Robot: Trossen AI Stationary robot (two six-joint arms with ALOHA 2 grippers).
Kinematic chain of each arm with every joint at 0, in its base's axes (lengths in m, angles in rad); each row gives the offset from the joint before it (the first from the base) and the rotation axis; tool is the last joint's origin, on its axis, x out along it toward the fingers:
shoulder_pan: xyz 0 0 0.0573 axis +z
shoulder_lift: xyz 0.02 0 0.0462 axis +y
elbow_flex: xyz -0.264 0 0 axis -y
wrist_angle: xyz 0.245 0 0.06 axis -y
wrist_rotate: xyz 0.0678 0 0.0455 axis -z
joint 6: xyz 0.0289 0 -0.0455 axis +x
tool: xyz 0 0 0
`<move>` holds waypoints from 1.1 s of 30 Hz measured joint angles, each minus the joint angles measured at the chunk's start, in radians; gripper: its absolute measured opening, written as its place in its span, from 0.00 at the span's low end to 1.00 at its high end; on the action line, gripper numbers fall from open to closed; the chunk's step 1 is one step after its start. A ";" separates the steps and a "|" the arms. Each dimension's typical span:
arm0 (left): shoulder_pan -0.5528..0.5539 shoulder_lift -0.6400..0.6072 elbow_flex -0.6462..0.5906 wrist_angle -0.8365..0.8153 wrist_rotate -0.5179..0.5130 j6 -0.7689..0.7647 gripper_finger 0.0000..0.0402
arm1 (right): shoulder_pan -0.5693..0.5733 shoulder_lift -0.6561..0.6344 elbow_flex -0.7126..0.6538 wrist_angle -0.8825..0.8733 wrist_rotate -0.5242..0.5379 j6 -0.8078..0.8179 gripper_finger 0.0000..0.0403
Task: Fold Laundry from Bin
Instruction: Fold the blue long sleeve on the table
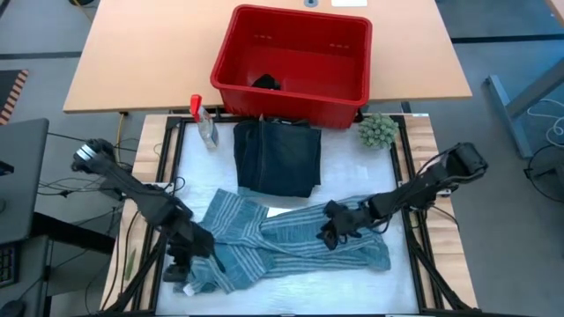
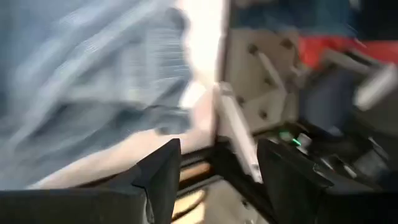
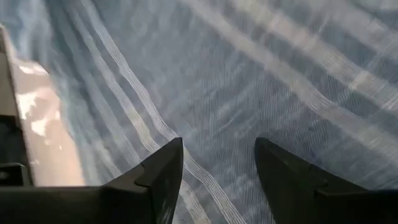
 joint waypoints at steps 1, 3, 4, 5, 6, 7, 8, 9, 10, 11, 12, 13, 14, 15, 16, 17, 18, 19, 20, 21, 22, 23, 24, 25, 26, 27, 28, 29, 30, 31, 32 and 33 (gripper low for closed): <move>-0.001 -0.028 0.000 -0.030 -0.054 -0.023 0.50 | 0.009 0.019 0.000 0.006 0.000 0.008 0.56; -0.002 -0.085 -0.003 -0.077 -0.252 -0.090 0.50 | 0.023 0.048 0.002 0.022 0.007 0.023 0.56; 0.000 -0.116 -0.015 -0.082 -0.364 -0.140 0.50 | 0.028 0.059 0.003 0.032 0.007 0.033 0.56; 0.010 -0.152 -0.036 -0.084 -0.444 -0.186 0.50 | 0.033 0.070 0.004 0.047 0.008 0.043 0.56; 0.029 -0.188 -0.065 -0.078 -0.488 -0.230 0.50 | 0.037 0.081 0.005 0.057 0.008 0.052 0.56; 0.054 -0.220 -0.095 -0.068 -0.519 -0.282 0.50 | 0.040 0.086 0.005 0.068 0.009 0.053 0.56; 0.085 -0.257 -0.132 -0.055 -0.555 -0.333 0.50 | 0.043 0.091 0.005 0.084 0.009 0.053 0.56; 0.111 -0.292 -0.175 -0.044 -0.592 -0.381 0.50 | 0.045 0.098 0.004 0.103 0.009 0.053 0.56; 0.136 -0.329 -0.217 -0.038 -0.624 -0.434 0.49 | 0.046 0.100 0.004 0.118 0.009 0.053 0.56; 0.166 -0.367 -0.262 -0.028 -0.640 -0.491 0.49 | 0.044 0.102 0.003 0.131 0.009 0.050 0.56; 0.198 -0.398 -0.304 -0.022 -0.657 -0.551 0.49 | 0.044 0.102 0.003 0.142 0.006 0.045 0.56; 0.229 -0.420 -0.348 -0.009 -0.665 -0.596 0.49 | 0.044 0.102 0.002 0.146 0.006 0.042 0.56; 0.255 -0.443 -0.389 0.003 -0.668 -0.616 0.48 | 0.044 0.099 0.002 0.147 0.006 0.041 0.56; 0.276 -0.462 -0.428 0.024 -0.666 -0.619 0.48 | 0.044 0.096 0.001 0.146 0.005 0.040 0.56; 0.294 -0.476 -0.464 0.050 -0.666 -0.617 0.48 | 0.044 0.095 0.001 0.146 0.005 0.039 0.56; 0.312 -0.487 -0.495 0.084 -0.667 -0.608 0.48 | 0.044 0.095 0.001 0.146 0.005 0.039 0.56; 0.326 -0.492 -0.522 0.125 -0.678 -0.592 0.47 | 0.044 0.095 0.000 0.146 0.004 0.038 0.56; 0.338 -0.492 -0.548 0.166 -0.695 -0.578 0.47 | 0.044 0.095 0.001 0.146 0.004 0.038 0.56; 0.350 -0.489 -0.573 0.195 -0.712 -0.561 0.47 | 0.044 0.097 0.001 0.147 0.004 0.039 0.56; 0.362 -0.482 -0.596 0.220 -0.728 -0.539 0.47 | 0.044 0.100 0.001 0.149 0.004 0.039 0.56; 0.374 -0.468 -0.614 0.246 -0.741 -0.513 0.46 | 0.044 0.100 0.001 0.150 0.004 0.038 0.56; 0.384 -0.453 -0.626 0.271 -0.745 -0.489 0.46 | 0.044 0.100 0.001 0.151 0.004 0.039 0.56; 0.393 -0.438 -0.637 0.277 -0.746 -0.461 0.46 | 0.044 0.100 0.001 0.152 0.004 0.039 0.56; 0.399 -0.422 -0.646 0.269 -0.747 -0.434 0.45 | 0.044 0.100 0.001 0.152 0.004 0.039 0.56; 0.405 -0.402 -0.653 0.265 -0.759 -0.411 0.45 | 0.044 0.100 0.001 0.153 0.004 0.038 0.56; 0.407 -0.382 -0.658 0.274 -0.776 -0.391 0.45 | 0.044 0.100 0.001 0.156 0.004 0.038 0.56; 0.407 -0.367 -0.661 0.278 -0.794 -0.377 0.45 | 0.044 0.100 0.001 0.158 0.003 0.039 0.56; 0.407 -0.351 -0.661 0.278 -0.815 -0.366 0.45 | 0.044 0.100 0.000 0.158 0.003 0.039 0.56; 0.407 -0.331 -0.663 0.288 -0.834 -0.354 0.45 | 0.044 0.100 0.000 0.158 0.003 0.039 0.56; 0.407 -0.310 -0.665 0.306 -0.842 -0.343 0.45 | 0.044 0.100 0.000 0.158 0.003 0.039 0.56; 0.408 -0.293 -0.668 0.329 -0.841 -0.327 0.45 | 0.044 0.100 0.000 0.158 0.003 0.039 0.56; 0.408 -0.275 -0.671 0.356 -0.832 -0.309 0.45 | 0.044 0.100 0.000 0.157 0.003 0.042 0.56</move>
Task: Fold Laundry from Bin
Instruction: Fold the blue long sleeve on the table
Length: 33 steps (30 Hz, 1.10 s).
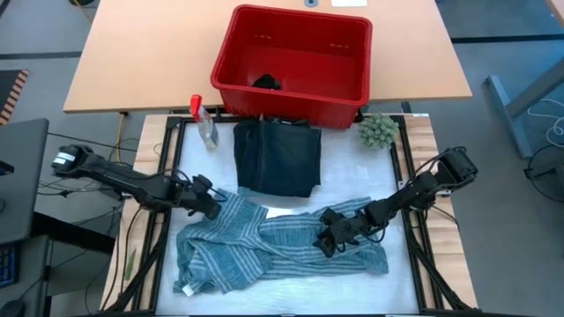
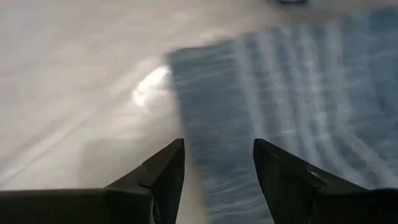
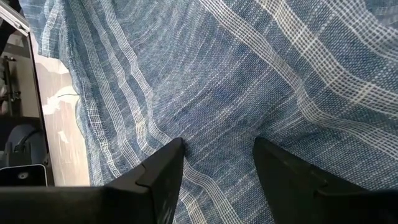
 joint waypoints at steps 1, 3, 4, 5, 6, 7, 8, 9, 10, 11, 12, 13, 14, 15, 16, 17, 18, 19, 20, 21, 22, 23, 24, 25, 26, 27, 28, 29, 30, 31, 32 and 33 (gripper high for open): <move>0.000 0.022 -0.001 0.036 0.016 0.016 0.45 | 0.000 0.000 0.000 0.000 0.000 0.002 0.56; 0.000 0.071 -0.002 0.064 0.043 0.030 0.45 | 0.000 0.000 0.000 0.000 0.000 0.004 0.56; -0.001 0.098 -0.001 0.060 0.044 0.027 0.45 | 0.000 0.000 0.000 0.000 0.000 0.004 0.56; -0.001 0.126 0.003 0.059 0.041 0.017 0.45 | 0.000 0.000 0.000 0.000 0.000 0.004 0.56; -0.001 0.152 0.004 0.054 0.037 0.006 0.45 | 0.000 0.000 0.000 0.001 0.000 0.004 0.56; -0.002 0.176 0.006 0.053 0.029 -0.006 0.44 | 0.000 0.000 0.000 0.001 0.000 0.005 0.56; -0.003 0.195 0.008 0.056 0.019 -0.019 0.44 | 0.000 0.000 0.000 0.001 0.000 0.004 0.56; -0.002 0.210 0.010 0.059 0.010 -0.029 0.43 | 0.000 0.000 0.000 0.000 0.000 0.004 0.56; -0.003 0.222 0.016 0.060 0.003 -0.035 0.41 | 0.000 0.000 0.000 0.001 0.000 0.005 0.56; -0.005 0.229 0.022 0.057 -0.002 -0.036 0.37 | 0.000 0.000 0.000 0.000 0.000 0.005 0.56; -0.009 0.233 0.031 0.050 -0.008 -0.028 0.32 | 0.000 0.000 0.000 0.000 0.000 0.007 0.56; -0.014 0.235 0.046 0.041 -0.013 -0.013 0.26 | 0.000 0.000 0.000 0.000 0.000 0.010 0.56; -0.017 0.236 0.061 0.024 -0.019 0.003 0.18 | 0.000 0.000 0.000 0.000 0.000 0.012 0.56; -0.018 0.238 0.081 0.007 -0.023 0.021 0.10 | 0.000 0.000 0.000 0.000 0.000 0.013 0.56; -0.018 0.241 0.100 -0.011 -0.027 0.041 0.05 | 0.000 0.000 0.000 0.000 0.000 0.013 0.56; -0.018 0.241 0.116 -0.026 -0.029 0.065 0.03 | 0.000 0.000 0.000 0.000 0.000 0.015 0.56; -0.017 0.239 0.136 -0.041 -0.035 0.090 0.02 | 0.000 0.000 0.000 0.000 0.000 0.016 0.56; -0.013 0.239 0.160 -0.048 -0.037 0.114 0.01 | 0.000 0.000 0.000 0.000 -0.001 0.016 0.56; -0.011 0.239 0.186 -0.062 -0.042 0.138 0.01 | 0.000 0.000 0.000 0.001 -0.003 0.016 0.56; -0.009 0.239 0.212 -0.085 -0.047 0.164 0.00 | 0.000 0.000 0.000 0.003 -0.012 0.017 0.56; -0.009 0.239 0.244 -0.120 -0.054 0.191 0.00 | -0.001 0.000 0.000 0.004 -0.024 0.022 0.56; -0.010 0.239 0.281 -0.148 -0.060 0.220 0.00 | -0.002 -0.004 0.000 0.001 -0.035 0.028 0.56; -0.014 0.239 0.324 -0.173 -0.069 0.251 0.00 | -0.005 -0.007 0.000 0.000 -0.055 0.031 0.56; -0.018 0.239 0.369 -0.198 -0.079 0.279 0.00 | -0.008 -0.007 0.001 0.000 -0.075 0.031 0.56; -0.024 0.237 0.414 -0.224 -0.083 0.313 0.00 | -0.011 -0.013 0.004 -0.004 -0.093 0.031 0.56; -0.029 0.238 0.458 -0.244 -0.083 0.357 0.00 | -0.014 -0.021 0.004 -0.006 -0.112 0.029 0.56; -0.037 0.238 0.503 -0.254 -0.078 0.405 0.00 | -0.016 -0.026 0.009 -0.007 -0.125 0.027 0.56; -0.048 0.238 0.550 -0.262 -0.061 0.457 0.00 | -0.022 -0.035 0.014 -0.003 -0.135 0.026 0.56; -0.061 0.238 0.595 -0.268 -0.039 0.511 0.00 | -0.023 -0.048 0.015 -0.002 -0.138 0.025 0.56; -0.075 0.237 0.640 -0.282 -0.012 0.559 0.00 | -0.024 -0.063 0.015 -0.004 -0.139 0.018 0.56; -0.090 0.237 0.685 -0.294 0.013 0.598 0.00 | -0.024 -0.080 0.015 -0.002 -0.138 0.011 0.56; -0.107 0.237 0.725 -0.298 0.043 0.634 0.00 | -0.024 -0.101 0.015 -0.001 -0.137 0.003 0.56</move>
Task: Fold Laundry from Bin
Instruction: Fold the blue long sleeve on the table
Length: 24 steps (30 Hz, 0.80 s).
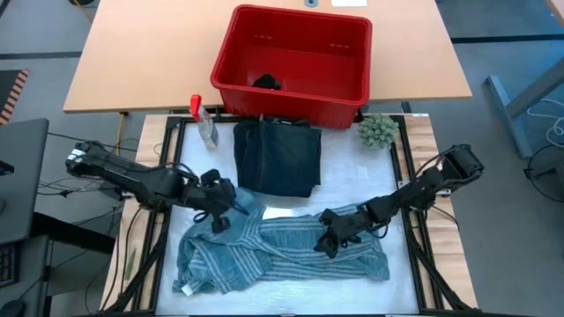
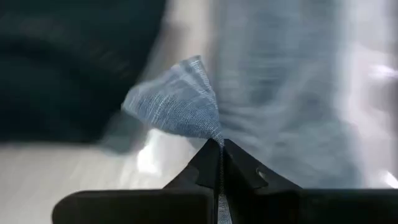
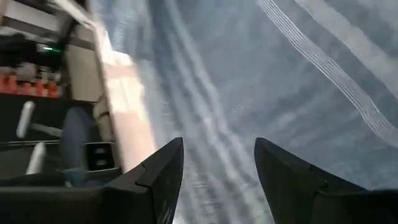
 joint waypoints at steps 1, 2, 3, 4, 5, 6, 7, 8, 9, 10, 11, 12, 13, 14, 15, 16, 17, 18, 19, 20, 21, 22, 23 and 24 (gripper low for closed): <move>-0.016 0.000 0.043 -0.011 0.039 0.037 0.00 | 0.000 -0.022 0.000 -0.005 0.001 -0.012 0.56; -0.033 0.000 0.079 -0.019 0.079 0.072 0.00 | 0.000 -0.046 0.000 -0.007 0.004 -0.024 0.56; -0.049 0.000 0.113 -0.027 0.120 0.086 0.00 | 0.000 -0.068 0.000 -0.007 0.009 -0.031 0.56; -0.064 0.000 0.142 -0.039 0.156 0.084 0.00 | -0.002 -0.093 0.000 -0.015 0.019 -0.040 0.56; -0.078 0.000 0.161 -0.054 0.193 0.066 0.00 | -0.002 -0.117 0.000 -0.027 0.031 -0.049 0.56; -0.090 0.000 0.177 -0.074 0.230 0.038 0.00 | -0.002 -0.137 0.000 -0.039 0.048 -0.054 0.56; -0.105 -0.001 0.183 -0.088 0.253 0.003 0.00 | -0.002 -0.157 0.000 -0.053 0.064 -0.057 0.56; -0.125 -0.001 0.182 -0.100 0.271 -0.038 0.00 | -0.002 -0.175 0.000 -0.075 0.079 -0.059 0.56; -0.145 -0.001 0.176 -0.104 0.292 -0.077 0.00 | -0.002 -0.189 0.000 -0.094 0.092 -0.060 0.56; -0.168 0.000 0.168 -0.110 0.317 -0.104 0.00 | -0.002 -0.200 0.000 -0.107 0.102 -0.060 0.56; -0.197 0.002 0.158 -0.114 0.337 -0.128 0.00 | -0.002 -0.210 0.000 -0.125 0.111 -0.059 0.56; -0.226 0.006 0.149 -0.117 0.357 -0.154 0.00 | -0.002 -0.218 0.000 -0.144 0.117 -0.060 0.56; -0.257 0.010 0.137 -0.115 0.372 -0.178 0.00 | -0.002 -0.221 0.000 -0.149 0.118 -0.059 0.56; -0.288 0.016 0.125 -0.113 0.384 -0.203 0.00 | -0.002 -0.222 0.000 -0.142 0.118 -0.059 0.56; -0.319 0.020 0.110 -0.112 0.386 -0.230 0.00 | -0.002 -0.221 0.000 -0.140 0.118 -0.055 0.56; -0.347 0.023 0.092 -0.107 0.385 -0.260 0.00 | -0.002 -0.217 0.000 -0.133 0.118 -0.054 0.56; -0.375 0.027 0.073 -0.097 0.385 -0.292 0.00 | -0.002 -0.207 0.000 -0.109 0.118 -0.053 0.56; -0.401 0.033 0.053 -0.078 0.385 -0.319 0.00 | -0.002 -0.195 0.001 -0.081 0.117 -0.055 0.56; -0.426 0.036 0.031 -0.050 0.385 -0.341 0.00 | -0.002 -0.183 0.002 -0.061 0.117 -0.059 0.56; -0.452 0.037 0.006 -0.014 0.385 -0.365 0.00 | -0.002 -0.168 0.001 -0.042 0.117 -0.060 0.56; -0.473 0.037 -0.018 0.019 0.380 -0.387 0.00 | -0.002 -0.151 0.001 -0.016 0.117 -0.060 0.56; -0.489 0.036 -0.041 0.051 0.366 -0.410 0.00 | -0.004 -0.137 0.002 0.002 0.117 -0.060 0.56; -0.502 0.036 -0.063 0.079 0.354 -0.439 0.00 | -0.010 -0.122 0.002 0.008 0.116 -0.060 0.56; -0.514 0.036 -0.087 0.106 0.344 -0.466 0.00 | -0.015 -0.106 0.001 0.024 0.115 -0.059 0.56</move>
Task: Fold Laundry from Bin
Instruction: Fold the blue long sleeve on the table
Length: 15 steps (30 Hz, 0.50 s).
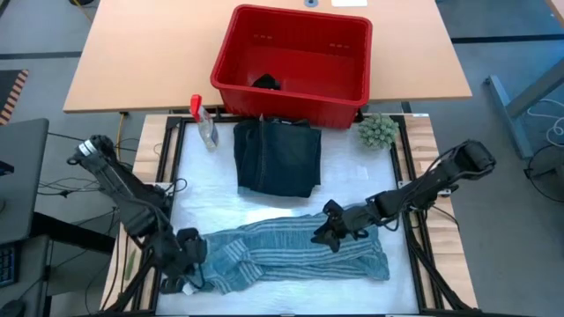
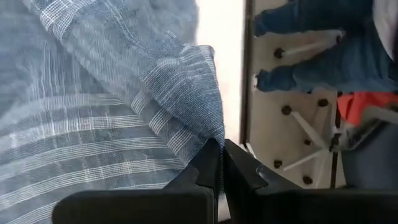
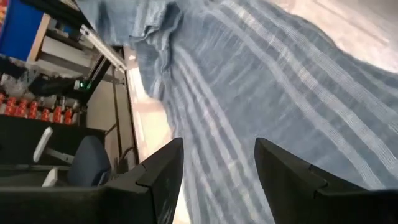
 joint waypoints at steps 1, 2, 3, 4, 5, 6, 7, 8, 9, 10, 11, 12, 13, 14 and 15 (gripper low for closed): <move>-0.013 0.000 -0.021 0.021 -0.008 -0.026 0.00 | -0.006 0.014 0.000 0.023 -0.001 0.000 0.56; -0.026 0.000 -0.041 0.046 -0.013 -0.049 0.00 | -0.009 0.027 0.000 0.041 -0.001 0.000 0.56; -0.038 0.000 -0.058 0.072 -0.014 -0.068 0.00 | -0.015 0.039 0.000 0.066 -0.001 -0.002 0.56; -0.051 0.000 -0.070 0.089 -0.015 -0.084 0.00 | -0.019 0.052 0.004 0.104 -0.001 -0.018 0.56; -0.065 0.000 -0.081 0.092 -0.022 -0.097 0.00 | -0.022 0.066 0.014 0.136 -0.002 -0.044 0.56; -0.078 0.000 -0.089 0.085 -0.034 -0.107 0.00 | -0.025 0.079 0.028 0.157 -0.003 -0.075 0.56; -0.090 0.000 -0.095 0.084 -0.048 -0.109 0.00 | -0.027 0.093 0.044 0.164 -0.003 -0.106 0.56; -0.103 0.000 -0.100 0.089 -0.061 -0.115 0.00 | -0.033 0.109 0.066 0.164 -0.003 -0.128 0.56; -0.116 -0.002 -0.105 0.084 -0.077 -0.130 0.00 | -0.038 0.125 0.087 0.158 -0.005 -0.144 0.56; -0.128 -0.003 -0.110 0.071 -0.090 -0.152 0.00 | -0.046 0.145 0.105 0.144 -0.010 -0.152 0.56; -0.139 -0.004 -0.118 0.056 -0.096 -0.180 0.00 | -0.053 0.163 0.124 0.127 -0.010 -0.154 0.56; -0.147 -0.004 -0.127 0.034 -0.102 -0.210 0.00 | -0.059 0.181 0.141 0.110 -0.010 -0.154 0.56; -0.151 -0.004 -0.137 0.018 -0.111 -0.236 0.00 | -0.065 0.198 0.158 0.085 -0.010 -0.152 0.56; -0.154 -0.003 -0.144 0.009 -0.121 -0.258 0.00 | -0.069 0.211 0.172 0.056 -0.010 -0.148 0.56; -0.155 -0.003 -0.151 0.014 -0.131 -0.274 0.00 | -0.069 0.223 0.181 0.030 -0.010 -0.144 0.56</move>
